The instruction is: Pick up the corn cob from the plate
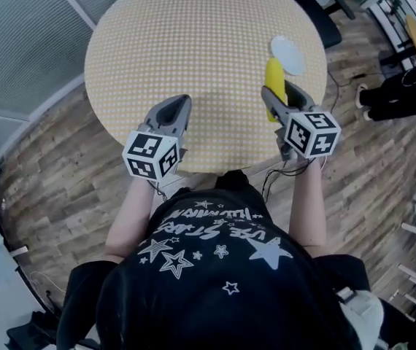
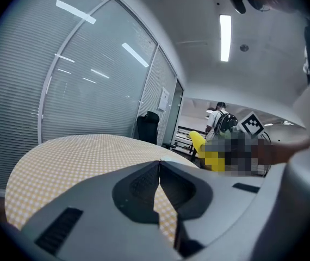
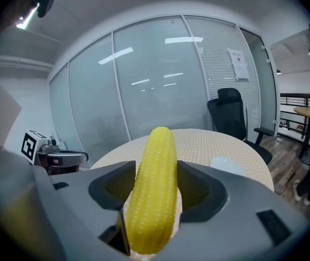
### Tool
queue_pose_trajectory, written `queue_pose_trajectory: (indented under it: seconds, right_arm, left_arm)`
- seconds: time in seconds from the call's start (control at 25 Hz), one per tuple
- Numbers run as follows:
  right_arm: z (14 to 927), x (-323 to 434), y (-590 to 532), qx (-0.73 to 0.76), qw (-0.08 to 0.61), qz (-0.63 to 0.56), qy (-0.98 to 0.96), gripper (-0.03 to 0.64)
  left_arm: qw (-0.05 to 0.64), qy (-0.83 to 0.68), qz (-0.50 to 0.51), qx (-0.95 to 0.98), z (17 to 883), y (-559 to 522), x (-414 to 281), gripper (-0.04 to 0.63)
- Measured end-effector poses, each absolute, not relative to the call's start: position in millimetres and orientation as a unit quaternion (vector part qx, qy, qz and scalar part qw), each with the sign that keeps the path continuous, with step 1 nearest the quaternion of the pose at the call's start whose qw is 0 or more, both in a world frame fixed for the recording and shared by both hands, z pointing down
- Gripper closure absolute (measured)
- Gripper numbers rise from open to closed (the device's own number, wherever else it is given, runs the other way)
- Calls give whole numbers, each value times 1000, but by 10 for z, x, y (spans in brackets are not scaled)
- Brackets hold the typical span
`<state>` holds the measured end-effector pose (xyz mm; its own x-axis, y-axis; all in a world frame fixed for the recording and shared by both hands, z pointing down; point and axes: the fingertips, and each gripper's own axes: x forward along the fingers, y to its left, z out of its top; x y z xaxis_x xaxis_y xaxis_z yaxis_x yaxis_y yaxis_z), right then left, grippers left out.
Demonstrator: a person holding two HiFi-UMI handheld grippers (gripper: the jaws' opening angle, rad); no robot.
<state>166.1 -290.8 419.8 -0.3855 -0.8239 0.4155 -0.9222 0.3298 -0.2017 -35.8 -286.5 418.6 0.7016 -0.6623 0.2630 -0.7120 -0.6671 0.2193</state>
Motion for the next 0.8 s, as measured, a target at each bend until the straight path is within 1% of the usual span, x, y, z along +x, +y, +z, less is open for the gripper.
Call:
queue_pose_trajectory:
  seconds: [0.32, 0.44, 0.56, 0.8]
  right_arm:
    - [4066, 1310, -2152, 577, 94, 201, -786, 377]
    - [4002, 1234, -1841, 598, 73, 201, -772, 377]
    - [3957, 1194, -1526, 617, 53, 206, -757, 377]
    - [3920, 1185, -977, 648, 36, 212, -730, 377]
  left_arm:
    - [153, -327, 69, 930, 4151, -2288, -612, 588]
    - [144, -297, 70, 941, 4112, -2046, -661, 588]
    - [138, -269, 70, 951, 4073, -1847, -673, 588]
    - [139, -224, 71, 962, 4064, -1574, -578, 588]
